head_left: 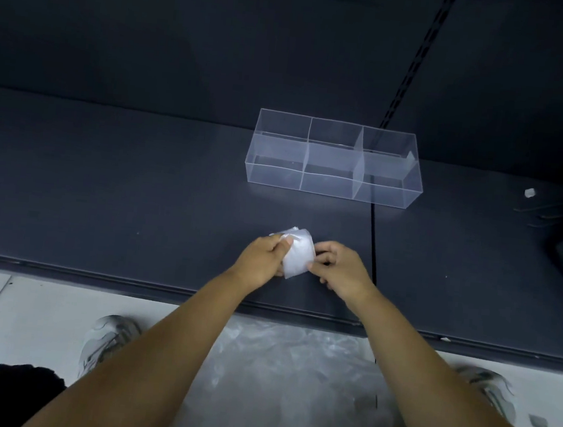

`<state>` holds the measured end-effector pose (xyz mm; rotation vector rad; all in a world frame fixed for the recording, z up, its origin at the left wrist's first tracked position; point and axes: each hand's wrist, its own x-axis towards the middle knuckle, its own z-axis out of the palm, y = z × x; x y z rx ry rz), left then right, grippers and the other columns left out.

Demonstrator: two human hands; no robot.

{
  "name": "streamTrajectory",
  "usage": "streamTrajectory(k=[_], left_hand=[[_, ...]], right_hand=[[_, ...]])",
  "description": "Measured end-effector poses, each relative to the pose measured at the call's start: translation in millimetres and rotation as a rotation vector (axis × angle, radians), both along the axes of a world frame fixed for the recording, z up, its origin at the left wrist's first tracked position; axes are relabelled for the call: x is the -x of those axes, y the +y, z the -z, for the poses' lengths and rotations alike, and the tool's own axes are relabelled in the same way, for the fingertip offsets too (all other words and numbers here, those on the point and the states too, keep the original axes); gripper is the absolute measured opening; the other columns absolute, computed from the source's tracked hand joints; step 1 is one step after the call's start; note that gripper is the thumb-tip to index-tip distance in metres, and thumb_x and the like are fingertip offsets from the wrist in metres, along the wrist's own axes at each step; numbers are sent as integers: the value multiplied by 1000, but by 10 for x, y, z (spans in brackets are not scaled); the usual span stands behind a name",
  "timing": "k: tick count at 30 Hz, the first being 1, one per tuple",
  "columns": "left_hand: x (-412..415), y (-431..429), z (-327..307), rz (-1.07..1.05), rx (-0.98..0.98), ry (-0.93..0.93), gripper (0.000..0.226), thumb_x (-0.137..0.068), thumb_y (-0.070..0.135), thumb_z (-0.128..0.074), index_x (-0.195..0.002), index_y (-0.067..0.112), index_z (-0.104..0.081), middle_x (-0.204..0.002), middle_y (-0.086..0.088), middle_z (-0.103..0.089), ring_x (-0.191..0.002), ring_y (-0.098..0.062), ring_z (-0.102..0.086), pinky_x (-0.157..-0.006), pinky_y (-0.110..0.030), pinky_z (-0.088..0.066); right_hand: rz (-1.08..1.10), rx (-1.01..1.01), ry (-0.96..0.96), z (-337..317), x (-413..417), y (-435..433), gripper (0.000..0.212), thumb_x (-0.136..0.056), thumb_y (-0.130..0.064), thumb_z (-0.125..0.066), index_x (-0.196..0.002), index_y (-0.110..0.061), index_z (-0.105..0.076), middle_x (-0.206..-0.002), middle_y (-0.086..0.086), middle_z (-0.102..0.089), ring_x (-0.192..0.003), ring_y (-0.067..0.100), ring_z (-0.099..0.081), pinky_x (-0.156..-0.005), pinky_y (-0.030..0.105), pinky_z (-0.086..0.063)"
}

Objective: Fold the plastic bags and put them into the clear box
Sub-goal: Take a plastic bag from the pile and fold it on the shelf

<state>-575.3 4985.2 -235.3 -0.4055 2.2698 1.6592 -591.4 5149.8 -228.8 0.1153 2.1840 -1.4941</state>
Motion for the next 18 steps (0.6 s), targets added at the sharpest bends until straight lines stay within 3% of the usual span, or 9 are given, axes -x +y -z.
streamTrajectory(k=[2, 5, 7, 9, 11, 12, 14, 16, 18], left_hand=[[65, -6, 27, -60, -83, -41, 32, -102, 25, -43, -120, 5, -60, -97, -14, -64, -73, -19, -63, -63, -28, -58], [106, -3, 49, -230, -162, -100, 31, -103, 20, -40, -123, 5, -57, -94, -16, -66, -66, -24, -66, -62, -35, -59], [61, -14, 79, -354, 27, 7, 27, -101, 16, -42, -122, 7, -57, -91, -13, -68, -63, -22, -65, -59, -30, -57], [-31, -22, 102, -373, 400, 267, 23, -98, 12, -47, -117, 10, -60, -96, -9, -68, -76, -23, -66, -69, -29, -51], [-87, 19, 140, -166, 633, 531, 24, -94, 9, -50, -113, 10, -64, -107, -10, -64, -94, -27, -62, -83, -32, -45], [-101, 52, 175, 16, 706, 561, 29, -95, 11, -47, -121, 9, -62, -119, -12, -60, -110, -29, -57, -96, -35, -40], [-147, 107, 270, 322, 866, 431, 46, -103, 23, -33, -147, 12, -33, -152, -5, -35, -143, -23, -25, -118, -39, -10], [-187, 94, 387, 409, 989, 337, 55, -104, 33, -19, -153, 16, -2, -161, 3, -5, -148, -16, 4, -117, -41, 9], [-210, 81, 433, 410, 1012, 281, 57, -103, 38, -14, -152, 18, 9, -161, 4, 8, -147, -15, 13, -115, -42, 14]], right_hand=[[66, -64, 18, 68, 26, -40, 16, -82, -3, -70, -93, -12, -63, -78, 5, -67, -40, -4, -50, -41, 13, -38], [124, -144, 29, 123, 73, -90, 18, -79, -6, -73, -79, -17, -59, -71, 4, -66, -36, 1, -48, -42, 17, -41], [142, -164, 19, 135, 109, -110, 18, -78, -7, -74, -77, -15, -59, -68, 3, -65, -34, 4, -48, -42, 17, -41], [149, -174, 4, 133, 143, -131, 17, -76, -6, -75, -75, -13, -60, -67, 2, -64, -34, 5, -49, -43, 17, -42], [151, -191, -8, 120, 167, -158, 18, -74, -5, -76, -73, -13, -60, -66, 1, -64, -35, 7, -50, -45, 19, -43], [151, -198, -11, 112, 178, -168, 19, -73, -5, -77, -71, -14, -60, -65, 1, -64, -36, 8, -51, -45, 19, -43], [149, -218, -12, 100, 198, -178, 19, -72, -6, -77, -72, -15, -60, -66, 1, -64, -36, 6, -53, -45, 17, -44], [138, -250, 5, 105, 196, -189, 18, -73, -9, -77, -76, -16, -60, -73, 3, -67, -47, 8, -58, -52, 20, -49], [125, -297, 63, 114, 145, -221, 20, -74, -17, -78, -85, -18, -61, -83, 2, -66, -67, 14, -61, -67, 28, -53]])
